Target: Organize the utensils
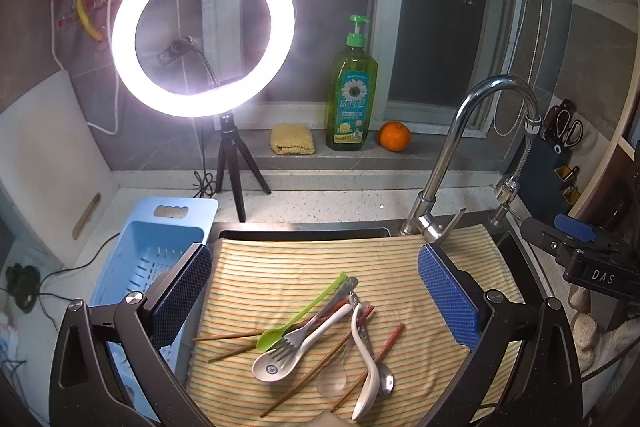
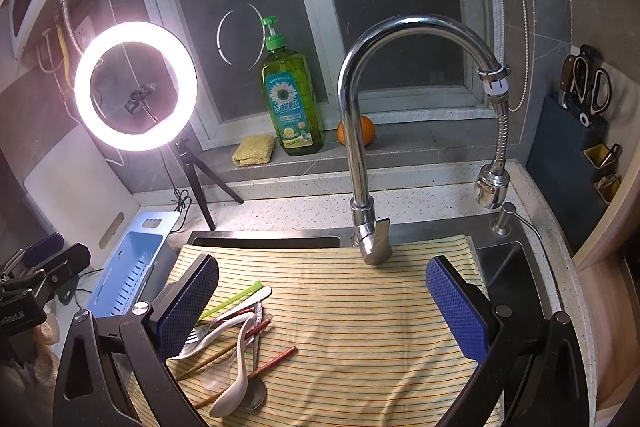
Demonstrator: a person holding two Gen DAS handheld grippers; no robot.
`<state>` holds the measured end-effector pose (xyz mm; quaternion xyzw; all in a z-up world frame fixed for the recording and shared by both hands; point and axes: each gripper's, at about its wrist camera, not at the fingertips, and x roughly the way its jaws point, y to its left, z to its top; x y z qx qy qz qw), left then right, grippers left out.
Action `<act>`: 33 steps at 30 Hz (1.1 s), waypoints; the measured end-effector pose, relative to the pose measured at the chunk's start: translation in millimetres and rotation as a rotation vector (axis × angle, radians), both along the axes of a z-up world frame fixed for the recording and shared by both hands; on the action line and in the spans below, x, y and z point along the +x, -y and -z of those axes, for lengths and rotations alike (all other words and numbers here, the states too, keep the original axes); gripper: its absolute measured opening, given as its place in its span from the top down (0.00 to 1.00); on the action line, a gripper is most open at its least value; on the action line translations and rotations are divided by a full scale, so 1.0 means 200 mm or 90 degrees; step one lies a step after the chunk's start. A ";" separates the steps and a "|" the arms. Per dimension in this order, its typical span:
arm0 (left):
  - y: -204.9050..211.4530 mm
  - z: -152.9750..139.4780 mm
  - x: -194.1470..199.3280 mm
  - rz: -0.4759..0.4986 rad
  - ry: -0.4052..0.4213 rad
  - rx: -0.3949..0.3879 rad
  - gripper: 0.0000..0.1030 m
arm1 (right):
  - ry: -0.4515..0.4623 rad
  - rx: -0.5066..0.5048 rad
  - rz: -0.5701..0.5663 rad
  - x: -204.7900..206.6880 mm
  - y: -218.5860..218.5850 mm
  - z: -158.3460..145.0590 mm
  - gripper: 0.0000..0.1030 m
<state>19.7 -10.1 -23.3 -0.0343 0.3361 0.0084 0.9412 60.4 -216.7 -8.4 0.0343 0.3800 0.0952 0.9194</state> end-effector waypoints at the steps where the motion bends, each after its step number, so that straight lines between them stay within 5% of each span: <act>1: 0.00 0.00 0.00 -0.002 -0.002 0.000 0.01 | -0.002 -0.001 -0.003 0.01 0.00 0.00 0.01; 10: 0.00 0.06 0.00 -0.024 -0.023 0.000 0.01 | -0.013 0.006 -0.053 0.08 -0.02 0.06 0.01; 20: -0.04 0.24 -0.08 -0.057 -0.081 -0.002 0.01 | -0.138 0.063 -0.189 0.22 -0.14 0.33 0.02; 33: 0.00 0.56 -0.24 -0.039 -0.197 -0.062 0.22 | -0.347 0.102 -0.317 0.29 -0.35 0.74 0.37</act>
